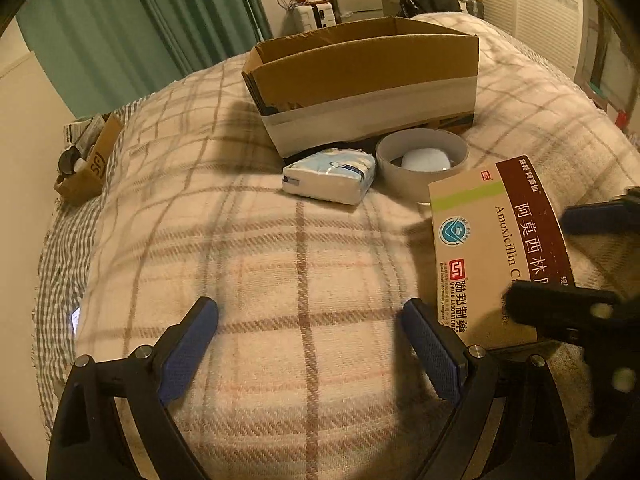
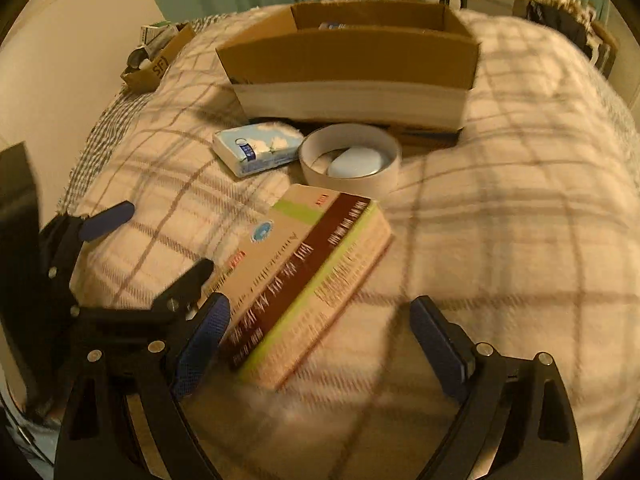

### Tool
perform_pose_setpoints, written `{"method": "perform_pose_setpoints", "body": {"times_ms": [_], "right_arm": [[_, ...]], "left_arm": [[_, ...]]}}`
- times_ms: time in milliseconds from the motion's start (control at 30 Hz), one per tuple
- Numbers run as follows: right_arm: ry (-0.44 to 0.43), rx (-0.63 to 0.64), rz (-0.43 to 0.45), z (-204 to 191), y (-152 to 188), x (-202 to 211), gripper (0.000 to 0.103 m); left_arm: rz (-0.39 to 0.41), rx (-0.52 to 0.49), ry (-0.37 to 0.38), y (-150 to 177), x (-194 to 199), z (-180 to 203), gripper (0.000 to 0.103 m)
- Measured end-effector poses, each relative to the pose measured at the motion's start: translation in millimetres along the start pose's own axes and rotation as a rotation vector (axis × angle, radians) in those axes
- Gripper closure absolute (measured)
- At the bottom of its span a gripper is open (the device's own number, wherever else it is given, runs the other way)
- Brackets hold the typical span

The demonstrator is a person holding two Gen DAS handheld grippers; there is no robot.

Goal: Organize objects
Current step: 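Grasp the amoxicillin medicine box with the right gripper, then grasp the blue tissue pack with the left gripper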

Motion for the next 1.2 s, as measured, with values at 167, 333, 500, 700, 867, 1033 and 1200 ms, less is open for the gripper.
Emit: {"method": "perform_pose_setpoints", "body": {"times_ms": [167,333,500,700,867,1033,1200], "right_arm": [[-0.109,-0.044,-0.018,-14.6,-9.5,-9.0,0.018],[-0.198,-0.056,-0.003,-29.5,-14.4,-6.0,0.065],[-0.051,0.044,0.121,-19.8,-35.3,34.9,0.074],[0.18,0.132,0.269,13.6,-69.3,93.8,0.075],[0.257,0.146,0.306,35.4,-86.6,105.9,0.075],[0.224,0.126,0.267,47.7,-86.1,79.1,0.075],[0.199,0.109,0.241,57.5,-82.6,61.3,0.075]], "left_arm": [[0.001,0.005,0.005,-0.3,-0.3,-0.7,0.008],[0.002,0.008,0.011,-1.1,0.9,-0.6,0.008],[0.013,0.025,0.052,-7.2,10.6,-2.0,0.008],[0.092,0.042,0.045,-39.1,27.5,-9.9,0.008],[0.133,0.075,0.089,-73.9,13.1,-10.8,0.008],[0.034,0.05,0.134,-81.7,-34.9,-0.1,0.008],[-0.024,0.079,0.171,-84.6,-60.7,1.2,0.013]]}}
Point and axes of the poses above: each gripper's, at about its wrist camera, not at the fingertips, and x roughly against the way its jaws point, z to its right, y to its underside, the point moved 9 cm from there along -x, roughly the way its jaws point
